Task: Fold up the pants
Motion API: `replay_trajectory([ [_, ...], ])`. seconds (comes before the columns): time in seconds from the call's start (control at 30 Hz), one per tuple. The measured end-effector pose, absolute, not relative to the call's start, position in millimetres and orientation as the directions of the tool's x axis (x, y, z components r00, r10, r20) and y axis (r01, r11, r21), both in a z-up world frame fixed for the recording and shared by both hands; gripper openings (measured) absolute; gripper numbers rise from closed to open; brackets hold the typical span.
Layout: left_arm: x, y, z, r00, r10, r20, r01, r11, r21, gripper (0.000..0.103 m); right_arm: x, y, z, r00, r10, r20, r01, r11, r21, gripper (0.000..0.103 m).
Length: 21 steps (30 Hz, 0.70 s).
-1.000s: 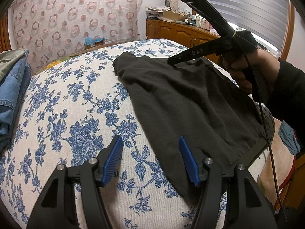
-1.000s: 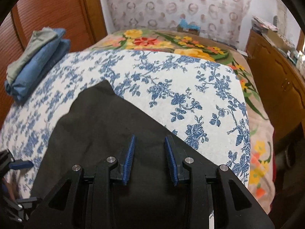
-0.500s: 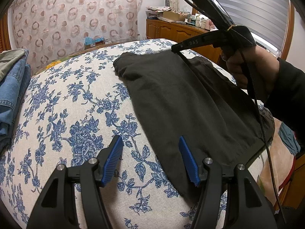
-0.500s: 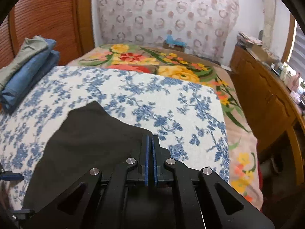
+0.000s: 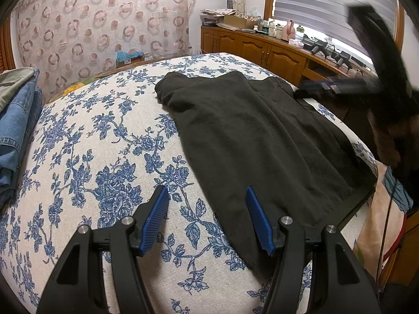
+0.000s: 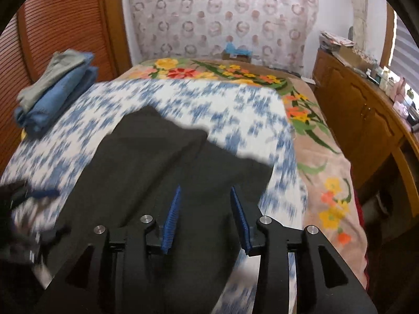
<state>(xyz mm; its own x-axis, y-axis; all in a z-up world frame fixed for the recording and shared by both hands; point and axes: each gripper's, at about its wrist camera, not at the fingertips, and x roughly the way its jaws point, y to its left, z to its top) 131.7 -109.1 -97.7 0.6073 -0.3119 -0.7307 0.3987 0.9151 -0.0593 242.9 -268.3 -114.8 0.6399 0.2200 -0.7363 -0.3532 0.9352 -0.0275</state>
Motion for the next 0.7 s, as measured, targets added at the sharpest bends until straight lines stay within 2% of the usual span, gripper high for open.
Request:
replay_trajectory([
  [0.27,132,-109,-98,0.607,-0.312,-0.731,0.399,0.915,-0.059,0.061,193,-267,-145,0.615,0.22,-0.757,-0.351,0.936,-0.013,0.041],
  [0.5,130,-106,-95,0.616,-0.314,-0.722,0.392,0.918,-0.066,0.061,185,-269,-155,0.657,0.204,-0.726,-0.33,0.944,-0.033,0.055],
  [0.7,107,-95,-82,0.631,-0.334,-0.7,0.42,0.906,-0.053,0.061,180,-276,-149,0.641,0.229,-0.733,-0.317,0.948,0.018,0.054],
])
